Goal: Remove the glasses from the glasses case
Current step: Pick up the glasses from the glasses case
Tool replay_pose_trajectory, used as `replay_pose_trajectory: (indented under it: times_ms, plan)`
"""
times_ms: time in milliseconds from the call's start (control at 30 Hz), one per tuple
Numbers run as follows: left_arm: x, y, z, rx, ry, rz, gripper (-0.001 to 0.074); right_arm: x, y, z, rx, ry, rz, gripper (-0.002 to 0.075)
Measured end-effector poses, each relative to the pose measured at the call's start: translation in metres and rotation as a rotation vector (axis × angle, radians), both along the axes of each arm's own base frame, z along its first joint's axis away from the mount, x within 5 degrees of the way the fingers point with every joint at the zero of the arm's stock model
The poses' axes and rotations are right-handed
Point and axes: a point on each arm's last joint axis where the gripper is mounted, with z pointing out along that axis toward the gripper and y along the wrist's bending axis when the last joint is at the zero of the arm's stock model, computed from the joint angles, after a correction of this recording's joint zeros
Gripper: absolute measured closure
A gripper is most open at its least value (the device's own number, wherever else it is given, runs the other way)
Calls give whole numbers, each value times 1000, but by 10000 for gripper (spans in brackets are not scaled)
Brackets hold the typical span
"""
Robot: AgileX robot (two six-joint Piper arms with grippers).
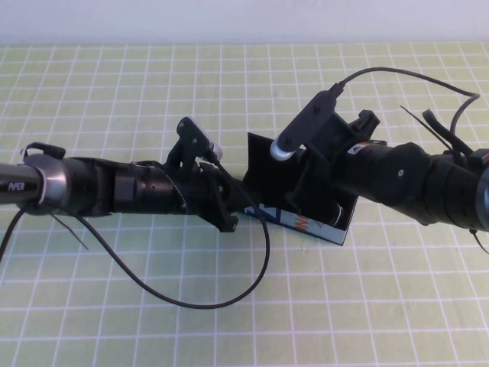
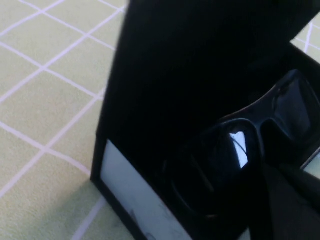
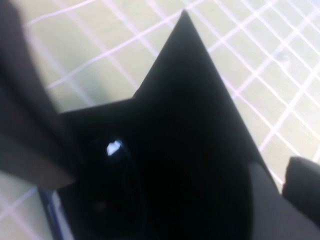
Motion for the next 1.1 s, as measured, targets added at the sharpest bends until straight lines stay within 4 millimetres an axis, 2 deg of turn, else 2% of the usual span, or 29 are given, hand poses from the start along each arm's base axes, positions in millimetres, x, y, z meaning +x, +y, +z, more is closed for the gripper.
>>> replay_pose_trajectory:
  times_ms: [200,333,833,1100]
  plan:
    - [0,0,0,-3,0,-3,739,2,-2,0,32,4,-44,622]
    - [0,0,0,-3,0,-3,739,4,-3,-4,44,6,-78,589]
    - [0,0,0,-7,8,-1,739,13,-11,-9,84,-27,-210,327]
    - [0,0,0,-10,18,4,739,20,-23,-9,112,-42,-310,312]
